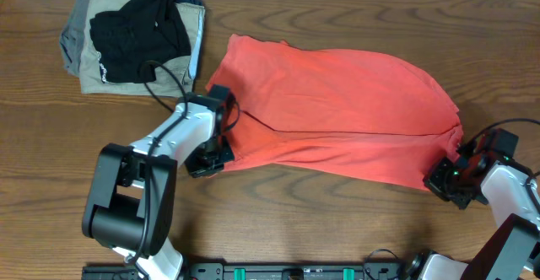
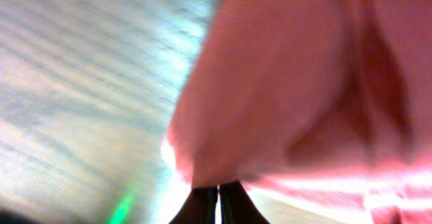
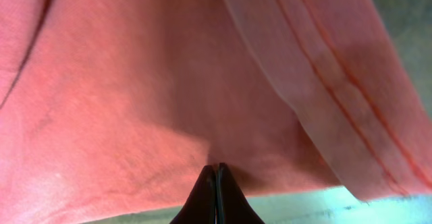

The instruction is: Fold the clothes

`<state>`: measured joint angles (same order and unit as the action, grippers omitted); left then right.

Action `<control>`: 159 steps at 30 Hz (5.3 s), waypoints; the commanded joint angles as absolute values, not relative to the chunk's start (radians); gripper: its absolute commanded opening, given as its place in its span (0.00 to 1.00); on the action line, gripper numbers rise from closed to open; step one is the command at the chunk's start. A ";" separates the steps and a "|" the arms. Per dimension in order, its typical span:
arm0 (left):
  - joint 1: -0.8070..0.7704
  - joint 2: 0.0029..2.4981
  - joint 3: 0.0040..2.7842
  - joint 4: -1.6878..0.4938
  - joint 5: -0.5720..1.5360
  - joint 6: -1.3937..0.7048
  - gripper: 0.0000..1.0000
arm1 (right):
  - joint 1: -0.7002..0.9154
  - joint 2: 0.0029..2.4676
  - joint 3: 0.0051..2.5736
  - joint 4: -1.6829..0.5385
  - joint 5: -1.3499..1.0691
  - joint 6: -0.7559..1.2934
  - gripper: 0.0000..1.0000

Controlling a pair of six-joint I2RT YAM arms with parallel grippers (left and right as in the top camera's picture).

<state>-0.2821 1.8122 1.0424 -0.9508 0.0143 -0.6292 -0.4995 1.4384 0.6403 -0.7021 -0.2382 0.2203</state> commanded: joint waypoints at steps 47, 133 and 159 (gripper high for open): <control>-0.232 1.794 1.042 -0.876 0.120 -0.494 0.06 | -0.548 1.454 0.706 -0.672 -0.236 0.270 0.01; -0.293 1.831 0.955 -1.045 0.053 -0.708 0.06 | -0.501 1.082 0.805 -1.025 -0.408 0.208 0.01; -0.293 1.112 1.016 -1.076 0.063 -0.553 0.49 | -0.495 1.083 0.995 -1.048 -0.408 0.207 0.08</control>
<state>-0.2962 1.0737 0.9188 -1.0897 0.0746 -0.6601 -0.5167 1.0874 0.8974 -1.0489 -0.4076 0.2256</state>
